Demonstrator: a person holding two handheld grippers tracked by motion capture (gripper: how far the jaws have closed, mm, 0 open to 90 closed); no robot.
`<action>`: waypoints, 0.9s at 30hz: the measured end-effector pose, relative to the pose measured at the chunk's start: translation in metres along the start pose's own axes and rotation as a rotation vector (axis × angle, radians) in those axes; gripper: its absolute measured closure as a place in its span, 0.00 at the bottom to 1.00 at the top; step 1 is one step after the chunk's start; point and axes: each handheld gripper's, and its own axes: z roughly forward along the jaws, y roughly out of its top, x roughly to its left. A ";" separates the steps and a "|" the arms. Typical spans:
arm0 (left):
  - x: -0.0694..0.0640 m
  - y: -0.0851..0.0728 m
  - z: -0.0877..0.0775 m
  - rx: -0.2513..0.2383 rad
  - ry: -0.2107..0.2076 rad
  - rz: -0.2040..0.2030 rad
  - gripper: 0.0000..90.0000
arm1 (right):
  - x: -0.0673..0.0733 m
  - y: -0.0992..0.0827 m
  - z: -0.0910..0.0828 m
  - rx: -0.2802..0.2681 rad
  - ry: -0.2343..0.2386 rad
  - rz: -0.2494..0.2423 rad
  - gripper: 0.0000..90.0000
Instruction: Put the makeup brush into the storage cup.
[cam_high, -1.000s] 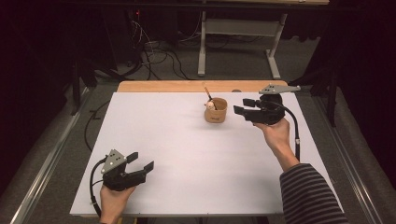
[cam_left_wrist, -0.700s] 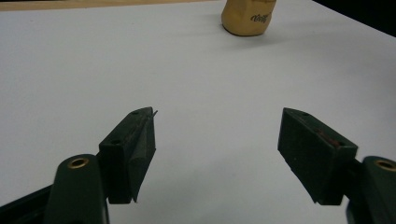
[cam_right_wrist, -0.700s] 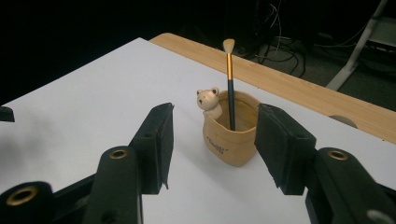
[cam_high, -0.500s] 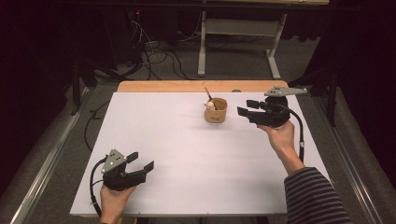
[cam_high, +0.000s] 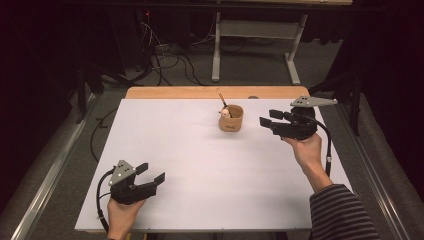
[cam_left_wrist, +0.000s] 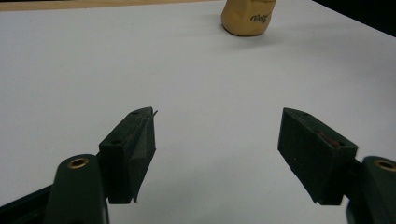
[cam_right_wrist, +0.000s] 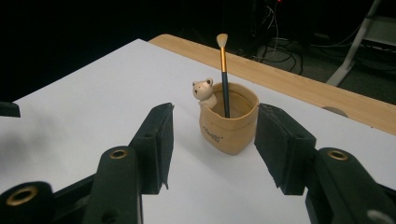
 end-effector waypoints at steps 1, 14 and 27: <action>0.000 0.000 0.000 0.000 0.000 0.000 0.31 | 0.000 -0.001 0.000 -0.003 0.002 -0.007 0.55; -0.001 0.000 0.001 0.004 -0.001 0.005 0.31 | -0.005 -0.010 -0.014 -0.018 -0.002 0.012 0.55; 0.000 0.001 0.002 0.004 -0.004 0.006 0.31 | -0.009 -0.019 -0.022 -0.026 -0.009 0.025 0.55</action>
